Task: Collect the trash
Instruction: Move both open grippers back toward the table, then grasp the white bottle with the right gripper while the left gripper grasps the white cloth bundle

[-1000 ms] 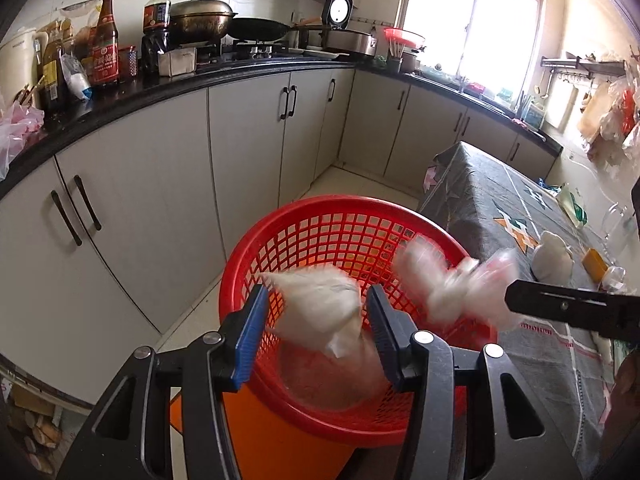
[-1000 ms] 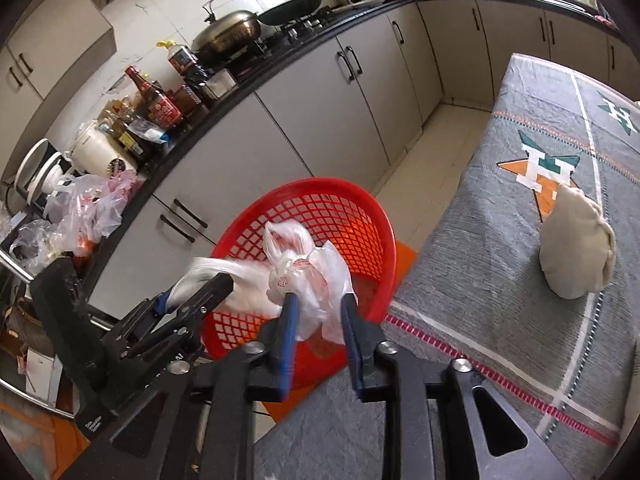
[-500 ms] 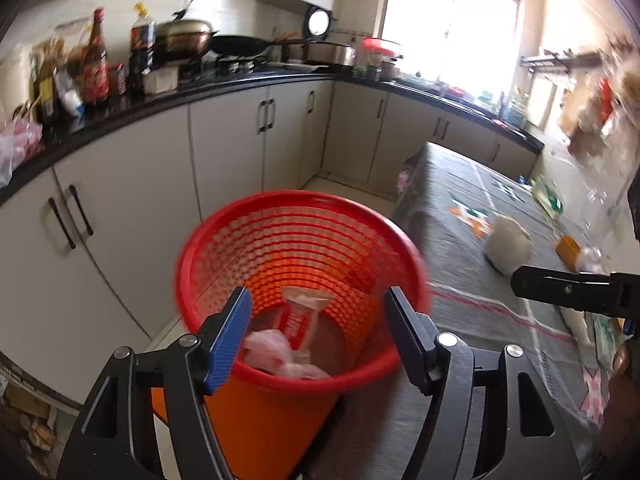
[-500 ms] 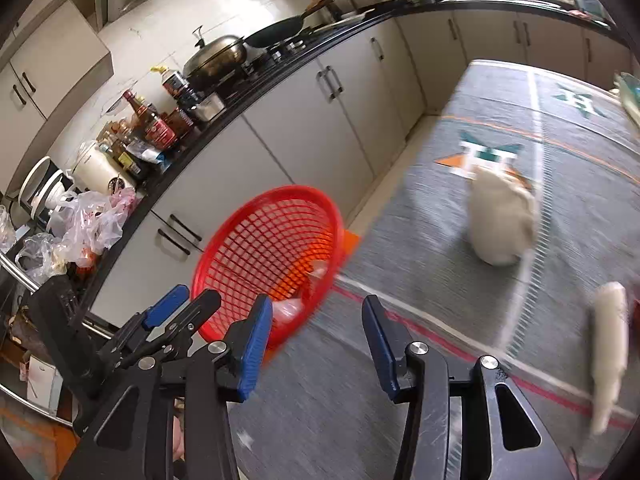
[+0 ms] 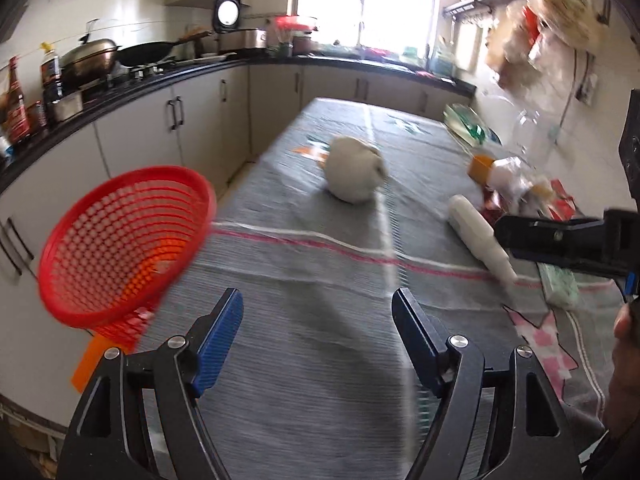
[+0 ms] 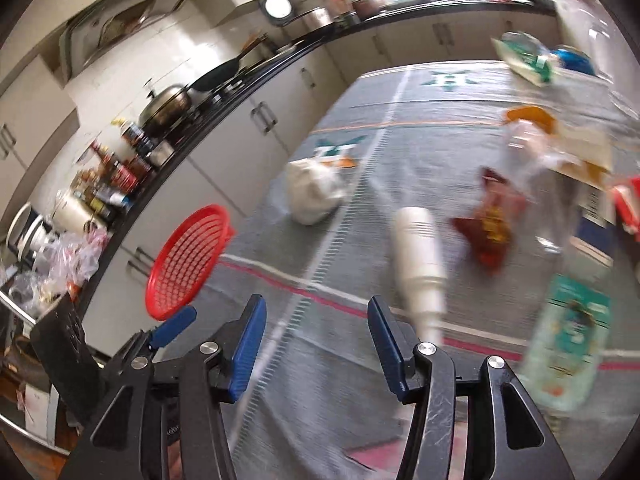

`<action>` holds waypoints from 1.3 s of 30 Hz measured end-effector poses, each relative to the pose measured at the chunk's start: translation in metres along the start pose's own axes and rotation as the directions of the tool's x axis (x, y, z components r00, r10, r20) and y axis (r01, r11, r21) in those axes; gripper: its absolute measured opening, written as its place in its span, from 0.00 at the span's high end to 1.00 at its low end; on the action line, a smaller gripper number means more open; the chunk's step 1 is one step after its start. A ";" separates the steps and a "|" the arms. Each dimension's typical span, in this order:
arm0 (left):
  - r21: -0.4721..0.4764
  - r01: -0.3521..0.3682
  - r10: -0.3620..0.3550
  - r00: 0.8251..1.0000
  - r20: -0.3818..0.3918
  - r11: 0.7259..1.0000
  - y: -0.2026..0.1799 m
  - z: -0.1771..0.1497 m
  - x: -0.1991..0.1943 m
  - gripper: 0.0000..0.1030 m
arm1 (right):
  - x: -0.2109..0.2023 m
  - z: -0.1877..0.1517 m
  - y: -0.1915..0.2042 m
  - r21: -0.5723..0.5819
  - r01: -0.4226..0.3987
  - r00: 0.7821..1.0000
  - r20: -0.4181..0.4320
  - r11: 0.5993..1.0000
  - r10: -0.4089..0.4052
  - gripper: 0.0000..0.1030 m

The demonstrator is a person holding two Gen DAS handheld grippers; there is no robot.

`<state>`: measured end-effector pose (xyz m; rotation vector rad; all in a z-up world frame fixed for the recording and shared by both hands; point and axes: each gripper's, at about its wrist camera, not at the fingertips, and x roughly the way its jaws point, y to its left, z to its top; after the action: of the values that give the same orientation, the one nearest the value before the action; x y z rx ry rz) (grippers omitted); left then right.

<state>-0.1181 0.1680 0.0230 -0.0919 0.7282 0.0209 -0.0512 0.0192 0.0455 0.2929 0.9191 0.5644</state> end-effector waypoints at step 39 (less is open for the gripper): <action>-0.111 -0.068 0.049 0.985 -0.167 0.991 -0.015 0.120 0.112 0.22 | 0.019 0.035 -0.059 -0.001 0.045 0.999 0.030 0.999 -0.045 0.68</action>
<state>0.0461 0.1622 0.0386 -0.1856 0.8941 0.1130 0.0055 -0.0181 0.0255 0.2782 0.8941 0.5181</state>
